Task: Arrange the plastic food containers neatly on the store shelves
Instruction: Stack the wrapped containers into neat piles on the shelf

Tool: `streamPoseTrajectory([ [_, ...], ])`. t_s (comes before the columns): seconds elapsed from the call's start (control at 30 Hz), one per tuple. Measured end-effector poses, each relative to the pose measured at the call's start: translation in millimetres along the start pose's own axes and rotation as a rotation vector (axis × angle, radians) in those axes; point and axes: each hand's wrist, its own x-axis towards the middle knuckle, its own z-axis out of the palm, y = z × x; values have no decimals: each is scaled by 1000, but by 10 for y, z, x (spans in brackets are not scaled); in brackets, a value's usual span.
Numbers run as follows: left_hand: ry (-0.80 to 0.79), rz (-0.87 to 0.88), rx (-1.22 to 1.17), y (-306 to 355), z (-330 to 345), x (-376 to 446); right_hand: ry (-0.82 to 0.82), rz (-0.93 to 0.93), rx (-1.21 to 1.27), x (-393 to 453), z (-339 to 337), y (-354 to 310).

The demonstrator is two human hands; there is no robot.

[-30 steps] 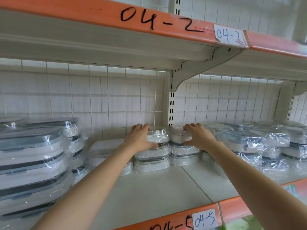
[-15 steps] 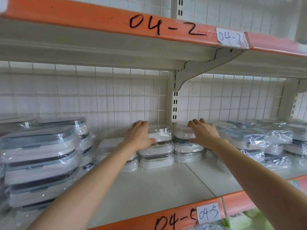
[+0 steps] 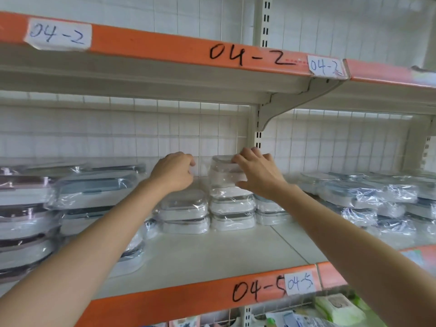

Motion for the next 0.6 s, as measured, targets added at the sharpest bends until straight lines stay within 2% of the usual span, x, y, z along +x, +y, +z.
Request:
streamPoseTrajectory([
  [0.2,-29,83,237,-137,79,-280,-63,73,-41,300,285,-71],
  [0.43,-51,205,202,-97,311,-401,-261,176,85,352,371,-33],
  [0.5,-72,225,150,-80,406,-459,-213,222,135,295,327,-69],
  [0.6,-114,259,104,-44,584,-620,-51,281,162,110,315,-159],
])
